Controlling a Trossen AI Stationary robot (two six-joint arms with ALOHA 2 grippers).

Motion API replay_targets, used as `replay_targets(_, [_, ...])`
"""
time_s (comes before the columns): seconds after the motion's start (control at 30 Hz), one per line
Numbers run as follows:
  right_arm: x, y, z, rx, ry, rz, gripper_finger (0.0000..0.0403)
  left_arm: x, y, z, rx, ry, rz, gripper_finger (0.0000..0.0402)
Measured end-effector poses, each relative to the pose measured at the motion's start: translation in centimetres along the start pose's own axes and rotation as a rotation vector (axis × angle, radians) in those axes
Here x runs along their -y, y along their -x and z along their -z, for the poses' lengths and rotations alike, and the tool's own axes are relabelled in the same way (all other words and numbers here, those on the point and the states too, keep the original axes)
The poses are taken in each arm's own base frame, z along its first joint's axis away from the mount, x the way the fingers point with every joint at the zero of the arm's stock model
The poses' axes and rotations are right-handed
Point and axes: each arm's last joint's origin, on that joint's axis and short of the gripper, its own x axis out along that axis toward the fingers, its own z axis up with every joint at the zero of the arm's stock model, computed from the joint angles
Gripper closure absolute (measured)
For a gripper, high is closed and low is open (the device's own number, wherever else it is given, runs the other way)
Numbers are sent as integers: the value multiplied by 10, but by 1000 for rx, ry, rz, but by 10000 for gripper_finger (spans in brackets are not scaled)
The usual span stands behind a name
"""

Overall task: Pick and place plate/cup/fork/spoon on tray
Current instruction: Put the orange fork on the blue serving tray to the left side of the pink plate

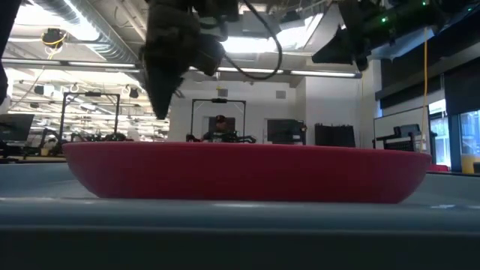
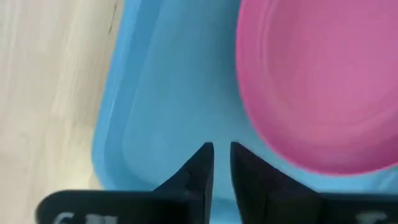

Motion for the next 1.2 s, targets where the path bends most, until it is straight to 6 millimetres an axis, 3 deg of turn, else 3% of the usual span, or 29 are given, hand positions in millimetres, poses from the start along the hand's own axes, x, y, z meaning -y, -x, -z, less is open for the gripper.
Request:
replay_targets(0.23, [0, 0, 1, -11, -19, 2, 368, 15, -5, 53, -228, -68, -291, 357])
replay_targets(0.43, [0, 0, 1, -13, -43, -4, 368, 29, 0, 96, -304, 37, -544, 362])
replay_targets(0.57, [-1, 0, 1, -22, -93, -51, 368, 43, 15, 131, -186, 85, -502, 362])
replay_targets(0.77, [-4, 0, 2, -48, -148, -139, 368, 54, 39, 189, 18, 309, -461, 360])
replay_targets(0.93, [-7, 1, 4, -91, -169, -246, 368, 71, 43, 217, 139, 542, -294, 362])
replay_targets(1.07, [-9, 2, 5, -122, -173, -328, 368, 90, 33, 228, 145, 461, -192, 361])
replay_targets(1.2, [-13, 3, 6, -147, -182, -417, 368, 108, 15, 232, 116, 181, -167, 366])
